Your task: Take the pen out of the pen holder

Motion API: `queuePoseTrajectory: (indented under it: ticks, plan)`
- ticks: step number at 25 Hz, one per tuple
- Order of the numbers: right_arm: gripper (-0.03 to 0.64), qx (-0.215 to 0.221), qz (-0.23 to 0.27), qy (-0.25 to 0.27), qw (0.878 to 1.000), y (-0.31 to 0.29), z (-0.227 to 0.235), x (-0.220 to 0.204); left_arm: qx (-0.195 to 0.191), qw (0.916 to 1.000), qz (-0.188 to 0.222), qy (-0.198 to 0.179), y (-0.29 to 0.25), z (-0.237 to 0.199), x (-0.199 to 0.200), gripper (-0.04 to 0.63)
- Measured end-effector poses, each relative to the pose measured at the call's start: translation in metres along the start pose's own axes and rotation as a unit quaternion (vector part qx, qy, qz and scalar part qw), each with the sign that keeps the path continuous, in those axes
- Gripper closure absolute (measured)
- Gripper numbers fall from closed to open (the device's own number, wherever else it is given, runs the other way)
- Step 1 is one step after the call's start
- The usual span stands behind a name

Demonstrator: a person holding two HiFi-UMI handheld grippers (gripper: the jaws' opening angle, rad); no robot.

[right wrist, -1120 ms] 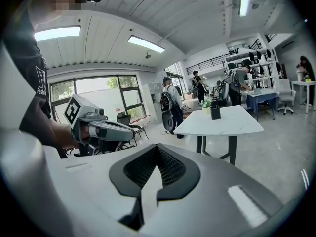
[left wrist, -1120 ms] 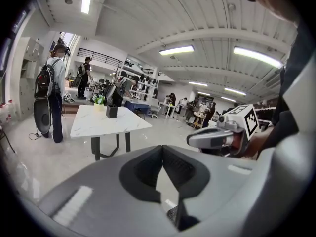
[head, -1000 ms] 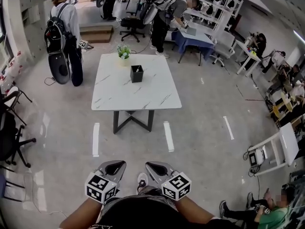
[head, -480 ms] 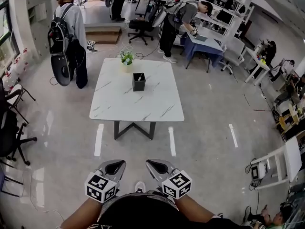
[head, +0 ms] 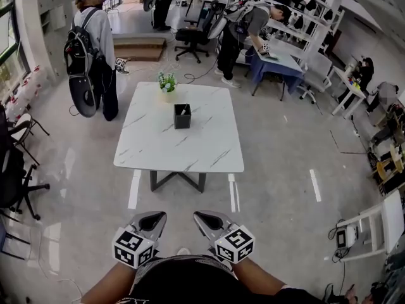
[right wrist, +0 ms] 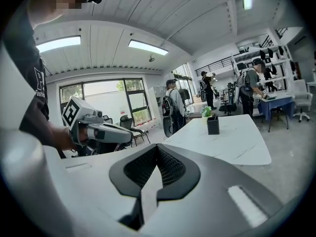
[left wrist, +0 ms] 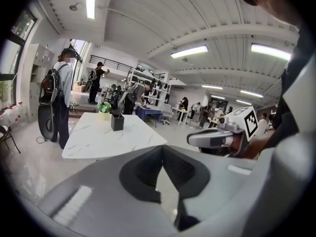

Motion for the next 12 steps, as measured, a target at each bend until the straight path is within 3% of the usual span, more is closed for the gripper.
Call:
queuePoseTrajectory:
  ticks: [12]
  plan:
    - [0.617,0.010,0.008,-0.015,1.000,0.001,0.030,0.003,0.003,0.9996,-0.023,-0.016,-0.027,0.004,0.016,0.538]
Point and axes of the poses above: the fingertips, and each gripper's own axes: y backward along the fingers, z to its right, x out of its top, the point moved 6 cm from there along y, backward along the fingers, and after that the axes turned 8 degrees about -z, right-handed, at the moved point
